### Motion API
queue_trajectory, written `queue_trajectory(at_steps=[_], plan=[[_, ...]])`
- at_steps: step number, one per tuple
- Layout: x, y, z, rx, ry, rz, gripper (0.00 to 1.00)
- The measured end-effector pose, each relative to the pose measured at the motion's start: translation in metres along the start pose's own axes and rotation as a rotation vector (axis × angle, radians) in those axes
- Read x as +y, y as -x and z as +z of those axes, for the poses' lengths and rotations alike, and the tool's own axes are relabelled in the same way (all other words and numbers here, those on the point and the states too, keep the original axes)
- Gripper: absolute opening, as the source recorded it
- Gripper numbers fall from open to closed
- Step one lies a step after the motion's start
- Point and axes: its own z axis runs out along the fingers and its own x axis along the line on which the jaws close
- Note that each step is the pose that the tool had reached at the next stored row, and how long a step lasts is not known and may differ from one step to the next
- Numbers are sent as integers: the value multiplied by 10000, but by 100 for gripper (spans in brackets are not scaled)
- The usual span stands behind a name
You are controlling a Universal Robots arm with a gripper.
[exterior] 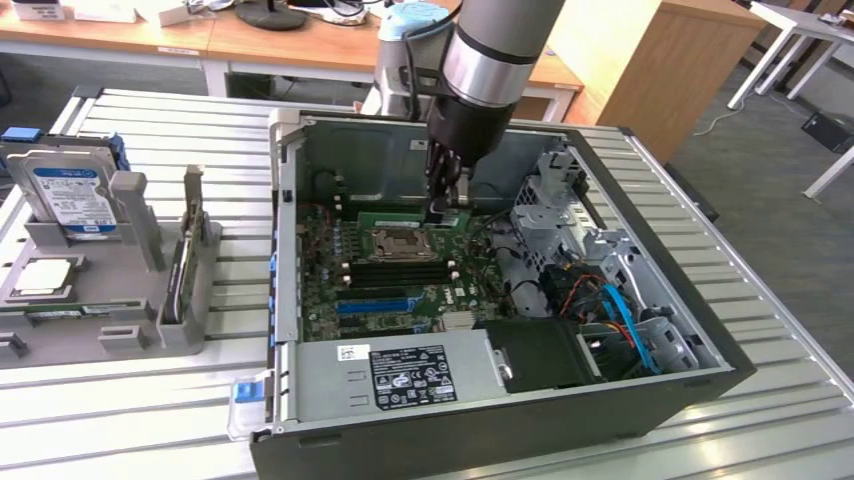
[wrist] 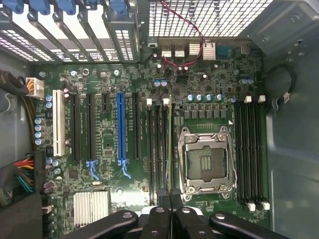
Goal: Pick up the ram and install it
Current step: 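Insert the ram into the slot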
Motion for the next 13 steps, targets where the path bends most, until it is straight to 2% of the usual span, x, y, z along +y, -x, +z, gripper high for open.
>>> queue_trajectory(at_steps=[13], plan=[[-3, -48, 9, 1, 1, -28, 12]])
